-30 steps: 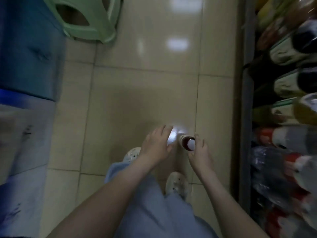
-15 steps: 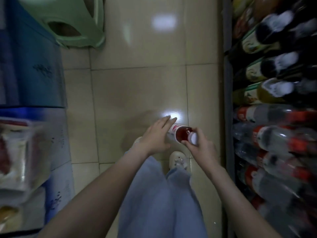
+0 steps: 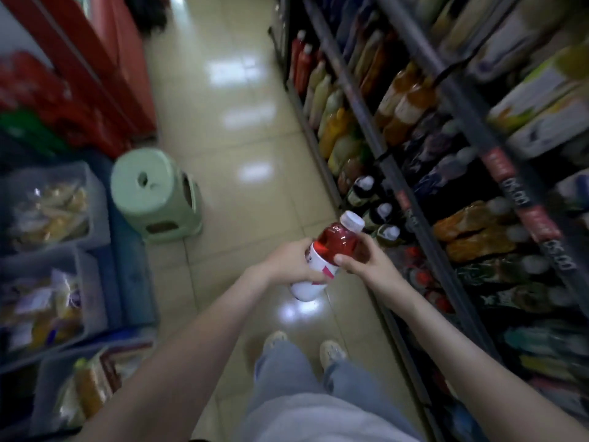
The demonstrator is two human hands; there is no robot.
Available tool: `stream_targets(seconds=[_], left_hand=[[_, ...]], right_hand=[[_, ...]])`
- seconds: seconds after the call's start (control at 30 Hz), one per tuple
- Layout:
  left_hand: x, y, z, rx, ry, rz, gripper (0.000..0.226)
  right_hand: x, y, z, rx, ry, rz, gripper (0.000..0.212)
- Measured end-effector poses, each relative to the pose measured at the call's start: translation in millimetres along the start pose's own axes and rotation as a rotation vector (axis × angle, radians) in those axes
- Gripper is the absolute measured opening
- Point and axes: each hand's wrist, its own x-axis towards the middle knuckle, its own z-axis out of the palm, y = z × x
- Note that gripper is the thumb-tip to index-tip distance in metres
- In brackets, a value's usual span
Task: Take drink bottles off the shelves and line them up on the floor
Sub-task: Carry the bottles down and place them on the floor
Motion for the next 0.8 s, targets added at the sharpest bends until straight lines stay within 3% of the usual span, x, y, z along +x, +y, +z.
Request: stream_targets(seconds=[0.1, 0.23, 0.37, 0.5, 0.6, 0.8], left_hand=[[12, 53, -35, -0.034, -0.058, 0.084, 0.057], [29, 133, -57, -0.01, -0.16, 0.219, 0.056], [57, 220, -62, -0.013, -0.375, 0.348, 0.052], [80, 314, -58, 0.077, -0.579, 0.437, 0.07], [101, 366, -47, 0.111, -0.66, 0.42, 0.079], [128, 418, -24, 0.53, -0.686, 0.542, 0.075]], right_hand=[[0, -34, -8, 0.114, 0.024, -0.03, 0.058], [-11, -80, -39, 0.193, 0.251, -0.122, 0.037], [-32, -114, -101, 0.136, 0.515, -0.192, 0.066], [-63, -139, -166, 0.18, 0.655, -0.342, 0.054], [-77, -142, -203, 0.16, 0.76, -0.411, 0.067], [-78, -127, -239, 0.095, 0.816, -0.382, 0.07]])
